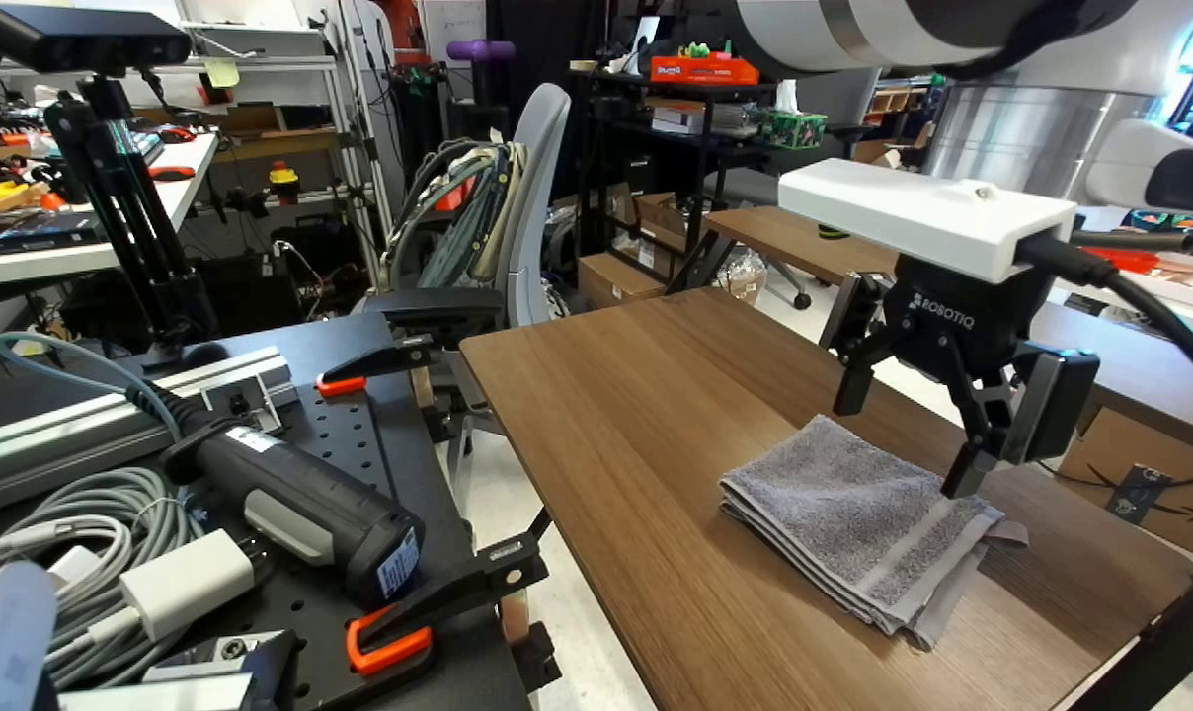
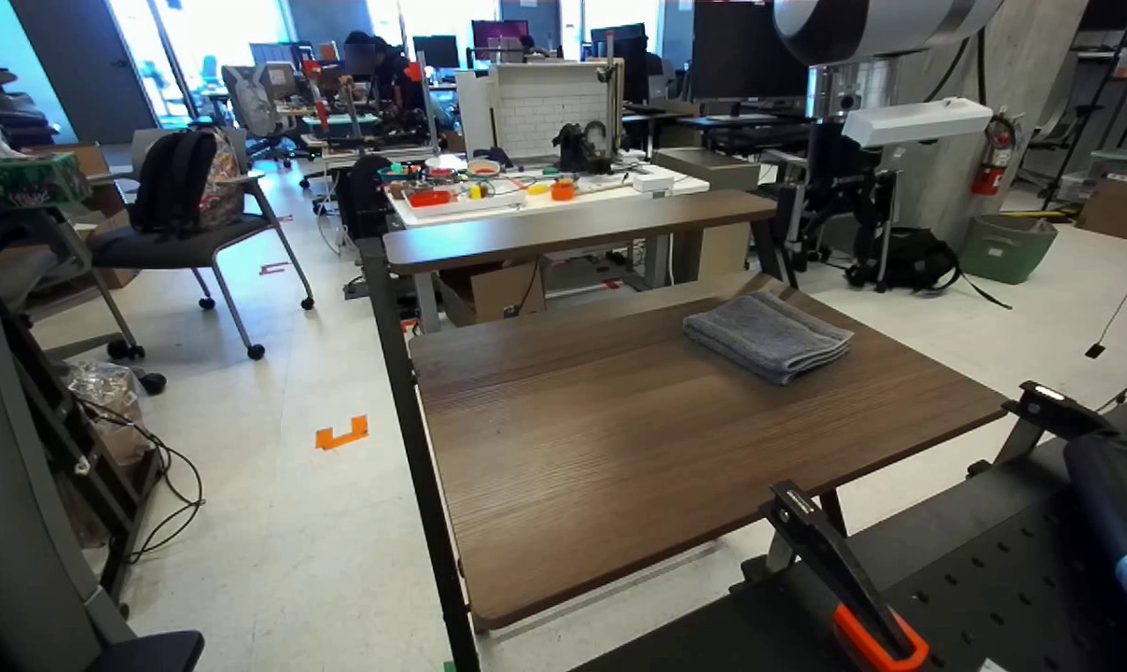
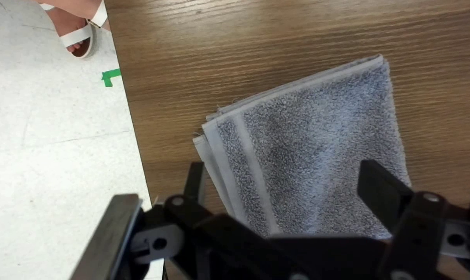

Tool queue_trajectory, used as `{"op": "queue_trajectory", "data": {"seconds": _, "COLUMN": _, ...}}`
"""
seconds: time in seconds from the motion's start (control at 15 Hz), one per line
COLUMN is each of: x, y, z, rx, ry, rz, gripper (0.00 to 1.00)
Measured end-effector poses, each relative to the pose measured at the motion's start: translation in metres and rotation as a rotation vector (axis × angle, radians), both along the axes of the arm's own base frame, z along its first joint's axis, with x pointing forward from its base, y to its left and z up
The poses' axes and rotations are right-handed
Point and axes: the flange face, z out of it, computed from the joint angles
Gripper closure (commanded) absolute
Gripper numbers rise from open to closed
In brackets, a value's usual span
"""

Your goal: Use the towel to wipe the table

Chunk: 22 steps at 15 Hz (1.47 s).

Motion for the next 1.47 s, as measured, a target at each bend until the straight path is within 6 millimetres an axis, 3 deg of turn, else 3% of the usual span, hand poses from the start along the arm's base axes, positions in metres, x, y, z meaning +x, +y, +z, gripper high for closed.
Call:
{"op": "queue_trajectory", "data": {"seconds": 0.2, "x": -0.004, "y": 0.003, "z": -0.017, "rx": -0.003, "ry": 0.026, "rz": 0.014, "gripper": 0.00}}
{"op": "queue_trajectory", "data": {"seconds": 0.93, "x": -0.002, "y": 0.025, "z": -0.113, "rx": 0.005, "ry": 0.118, "rz": 0.069, "gripper": 0.00}}
{"op": "queue_trajectory", "data": {"seconds": 1.2, "x": 0.000, "y": 0.050, "z": -0.129, "rx": -0.026, "ry": 0.125, "rz": 0.146, "gripper": 0.00}}
{"op": "queue_trajectory", "data": {"seconds": 1.47, "x": 0.001, "y": 0.091, "z": -0.137, "rx": -0.058, "ry": 0.122, "rz": 0.215, "gripper": 0.00}}
